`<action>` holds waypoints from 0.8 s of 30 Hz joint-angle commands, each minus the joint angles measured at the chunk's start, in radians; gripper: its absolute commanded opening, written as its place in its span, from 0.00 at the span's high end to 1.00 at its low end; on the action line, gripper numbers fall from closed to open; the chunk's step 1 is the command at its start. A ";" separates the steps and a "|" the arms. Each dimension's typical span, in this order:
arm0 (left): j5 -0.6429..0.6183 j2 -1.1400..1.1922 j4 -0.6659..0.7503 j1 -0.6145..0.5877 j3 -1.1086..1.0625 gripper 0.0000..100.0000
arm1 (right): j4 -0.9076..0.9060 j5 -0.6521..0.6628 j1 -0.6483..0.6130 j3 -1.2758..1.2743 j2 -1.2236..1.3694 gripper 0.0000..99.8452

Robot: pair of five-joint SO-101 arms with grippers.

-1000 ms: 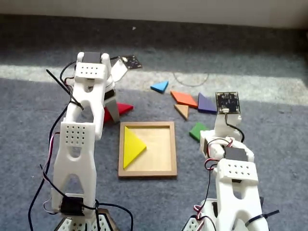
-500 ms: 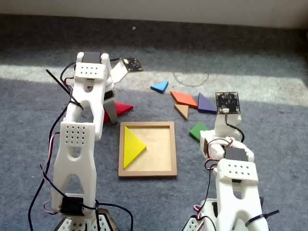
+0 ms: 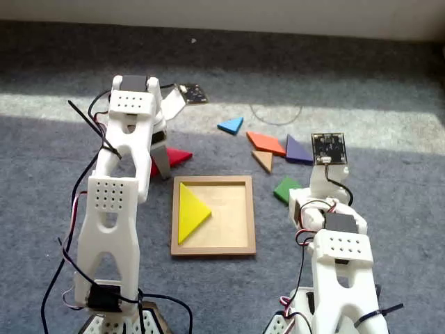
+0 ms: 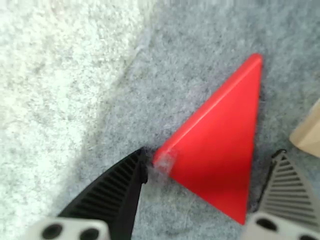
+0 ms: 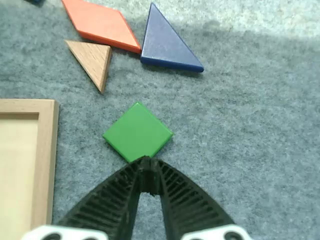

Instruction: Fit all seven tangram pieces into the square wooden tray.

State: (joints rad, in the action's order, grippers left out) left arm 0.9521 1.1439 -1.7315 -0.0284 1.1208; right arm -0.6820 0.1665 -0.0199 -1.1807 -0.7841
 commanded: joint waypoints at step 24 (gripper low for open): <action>0.006 -0.018 0.006 0.035 0.012 0.79 | 0.019 0.012 -0.008 0.007 -0.025 0.99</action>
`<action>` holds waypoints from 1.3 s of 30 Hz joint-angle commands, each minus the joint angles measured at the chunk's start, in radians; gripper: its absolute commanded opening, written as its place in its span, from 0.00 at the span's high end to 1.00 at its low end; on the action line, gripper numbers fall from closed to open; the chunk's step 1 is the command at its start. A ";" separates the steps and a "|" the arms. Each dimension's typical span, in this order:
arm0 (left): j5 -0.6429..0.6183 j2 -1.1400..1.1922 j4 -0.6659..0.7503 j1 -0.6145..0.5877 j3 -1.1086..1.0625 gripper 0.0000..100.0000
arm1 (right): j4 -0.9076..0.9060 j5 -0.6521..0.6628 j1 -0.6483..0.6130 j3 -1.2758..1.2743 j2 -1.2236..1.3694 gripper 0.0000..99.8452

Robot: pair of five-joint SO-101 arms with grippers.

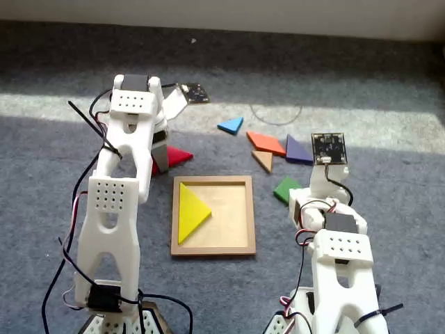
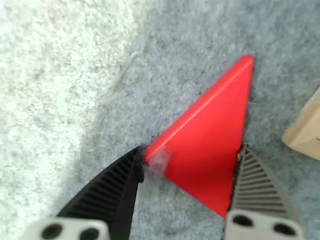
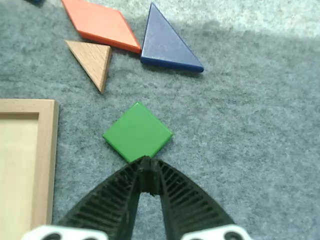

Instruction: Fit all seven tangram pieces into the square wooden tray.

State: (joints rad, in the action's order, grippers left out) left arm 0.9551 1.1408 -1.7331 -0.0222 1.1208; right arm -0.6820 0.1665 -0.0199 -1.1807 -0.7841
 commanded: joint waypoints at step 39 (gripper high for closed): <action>-0.071 -0.366 -0.028 0.097 -0.291 0.86 | 0.019 0.041 -0.008 0.008 -0.025 0.99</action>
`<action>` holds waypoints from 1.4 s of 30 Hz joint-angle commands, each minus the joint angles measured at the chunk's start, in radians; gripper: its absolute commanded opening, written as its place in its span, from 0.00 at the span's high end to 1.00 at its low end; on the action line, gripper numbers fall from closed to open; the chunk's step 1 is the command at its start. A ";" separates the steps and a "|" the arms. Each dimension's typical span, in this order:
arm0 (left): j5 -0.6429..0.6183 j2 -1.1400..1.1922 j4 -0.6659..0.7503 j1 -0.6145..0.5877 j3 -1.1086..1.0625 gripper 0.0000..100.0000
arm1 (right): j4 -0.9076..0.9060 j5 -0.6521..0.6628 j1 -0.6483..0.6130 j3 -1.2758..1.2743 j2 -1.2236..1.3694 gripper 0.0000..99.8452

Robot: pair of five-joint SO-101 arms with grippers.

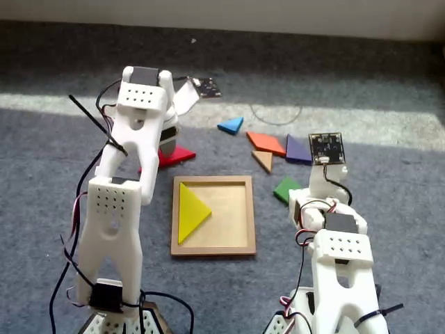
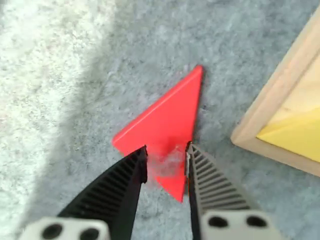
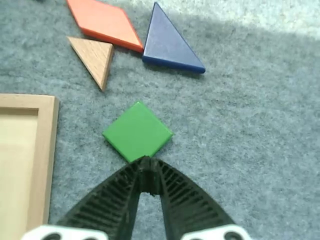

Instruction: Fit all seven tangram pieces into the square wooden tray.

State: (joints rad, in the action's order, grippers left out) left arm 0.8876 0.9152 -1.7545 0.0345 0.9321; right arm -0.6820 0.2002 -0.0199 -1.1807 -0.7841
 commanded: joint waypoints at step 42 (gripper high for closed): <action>-0.005 0.081 0.321 -0.077 -0.128 0.62 | 0.019 0.006 -0.008 0.005 -0.025 0.99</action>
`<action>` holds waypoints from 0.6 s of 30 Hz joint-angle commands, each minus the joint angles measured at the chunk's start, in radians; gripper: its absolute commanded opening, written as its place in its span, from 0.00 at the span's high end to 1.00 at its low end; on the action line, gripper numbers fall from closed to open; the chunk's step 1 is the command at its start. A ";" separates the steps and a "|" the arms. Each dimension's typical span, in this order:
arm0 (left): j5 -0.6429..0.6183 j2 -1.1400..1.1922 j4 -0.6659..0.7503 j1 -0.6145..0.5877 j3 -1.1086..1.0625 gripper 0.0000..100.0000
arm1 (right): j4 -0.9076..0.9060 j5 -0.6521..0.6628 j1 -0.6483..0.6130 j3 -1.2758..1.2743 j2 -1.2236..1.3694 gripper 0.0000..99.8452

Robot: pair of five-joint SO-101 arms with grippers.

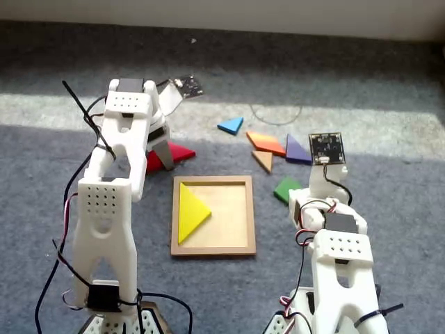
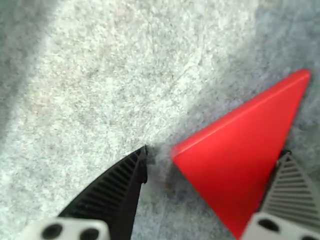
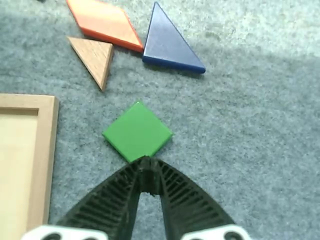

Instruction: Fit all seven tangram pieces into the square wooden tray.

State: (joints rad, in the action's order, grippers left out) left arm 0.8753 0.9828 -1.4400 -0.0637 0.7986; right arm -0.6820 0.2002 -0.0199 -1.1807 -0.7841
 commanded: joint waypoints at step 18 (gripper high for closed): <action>0.011 -0.114 -0.227 0.111 0.005 0.89 | 0.019 0.009 -0.008 0.005 -0.025 0.99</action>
State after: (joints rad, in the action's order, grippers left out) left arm 0.8784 0.9628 -1.5750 0.0069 0.7986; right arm -0.6820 0.2002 -0.0199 -1.1807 -0.7841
